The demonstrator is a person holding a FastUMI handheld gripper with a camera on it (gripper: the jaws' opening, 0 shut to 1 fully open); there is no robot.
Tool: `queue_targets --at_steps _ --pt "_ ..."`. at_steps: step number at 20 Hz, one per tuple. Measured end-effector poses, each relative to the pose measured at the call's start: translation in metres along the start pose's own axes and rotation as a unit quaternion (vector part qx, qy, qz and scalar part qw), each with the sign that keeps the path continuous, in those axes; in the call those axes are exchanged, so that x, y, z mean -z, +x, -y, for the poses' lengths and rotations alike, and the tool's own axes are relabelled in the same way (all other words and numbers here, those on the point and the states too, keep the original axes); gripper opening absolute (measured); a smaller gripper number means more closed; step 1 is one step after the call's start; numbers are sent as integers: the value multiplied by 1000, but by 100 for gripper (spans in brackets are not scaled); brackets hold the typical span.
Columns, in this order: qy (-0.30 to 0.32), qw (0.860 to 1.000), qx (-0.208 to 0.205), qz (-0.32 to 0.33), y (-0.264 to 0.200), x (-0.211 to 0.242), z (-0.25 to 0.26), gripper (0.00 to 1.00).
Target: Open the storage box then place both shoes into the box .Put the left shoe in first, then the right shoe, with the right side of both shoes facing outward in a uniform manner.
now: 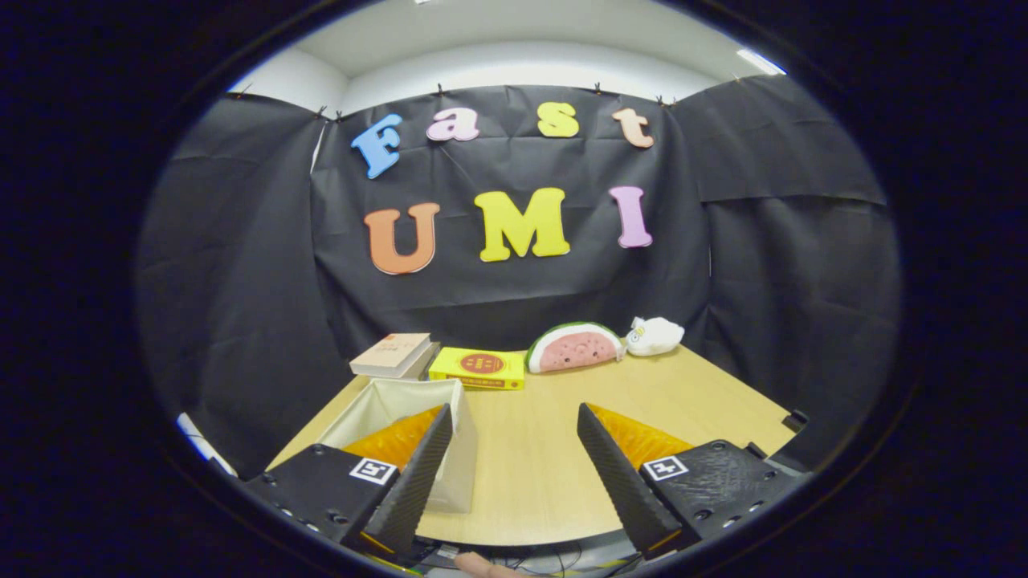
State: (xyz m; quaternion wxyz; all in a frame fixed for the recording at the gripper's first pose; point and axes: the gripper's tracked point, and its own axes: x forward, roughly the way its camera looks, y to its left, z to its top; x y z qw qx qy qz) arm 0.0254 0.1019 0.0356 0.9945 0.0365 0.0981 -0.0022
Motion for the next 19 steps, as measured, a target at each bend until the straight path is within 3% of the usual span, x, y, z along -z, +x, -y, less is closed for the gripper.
queue_targets --at_steps 9,19 --pt "-21 999 5 29 5 17 28 96" --pt "-32 998 22 55 -19 33 55 95"
